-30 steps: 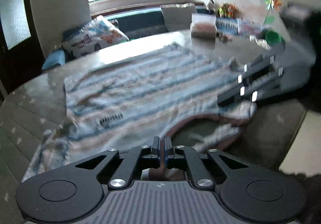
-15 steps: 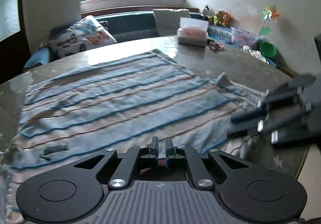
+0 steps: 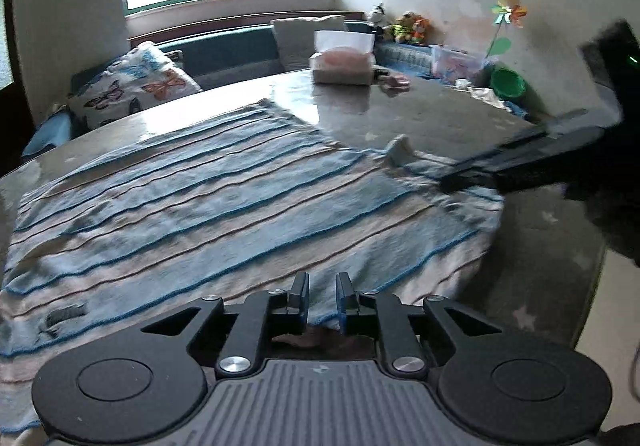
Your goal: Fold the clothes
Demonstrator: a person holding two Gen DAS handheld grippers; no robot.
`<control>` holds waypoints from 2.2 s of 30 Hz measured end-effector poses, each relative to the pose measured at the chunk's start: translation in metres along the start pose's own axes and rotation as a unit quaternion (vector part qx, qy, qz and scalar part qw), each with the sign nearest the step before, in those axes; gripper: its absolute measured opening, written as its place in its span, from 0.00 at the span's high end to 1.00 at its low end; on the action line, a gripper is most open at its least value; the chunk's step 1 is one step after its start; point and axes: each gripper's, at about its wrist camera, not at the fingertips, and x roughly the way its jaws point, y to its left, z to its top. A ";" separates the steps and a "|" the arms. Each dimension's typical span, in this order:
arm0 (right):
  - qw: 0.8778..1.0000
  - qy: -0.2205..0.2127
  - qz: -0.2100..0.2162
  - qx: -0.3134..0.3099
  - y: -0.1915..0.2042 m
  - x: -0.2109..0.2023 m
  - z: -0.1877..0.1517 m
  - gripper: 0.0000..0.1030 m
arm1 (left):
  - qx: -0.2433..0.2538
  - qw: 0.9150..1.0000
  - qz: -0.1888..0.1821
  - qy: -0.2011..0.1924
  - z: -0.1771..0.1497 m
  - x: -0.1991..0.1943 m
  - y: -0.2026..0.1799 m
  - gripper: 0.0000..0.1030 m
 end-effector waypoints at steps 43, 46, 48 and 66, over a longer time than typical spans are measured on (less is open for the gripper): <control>0.993 0.016 -0.067 0.100 -0.060 -0.017 -0.024 0.70 | 0.006 1.000 -0.024 -0.012 0.007 0.010 -0.037 0.56; 0.992 0.012 -0.067 0.110 -0.057 -0.017 -0.024 0.76 | -0.003 1.000 -0.006 -0.019 0.007 0.000 -0.027 0.51; 0.991 0.009 -0.066 0.117 -0.056 -0.017 -0.023 0.90 | -0.010 1.000 0.010 -0.023 0.005 -0.006 -0.019 0.50; 0.993 -0.056 0.102 -0.026 0.073 -0.039 0.041 0.92 | -0.083 0.993 0.077 -0.027 -0.034 -0.049 0.030 0.44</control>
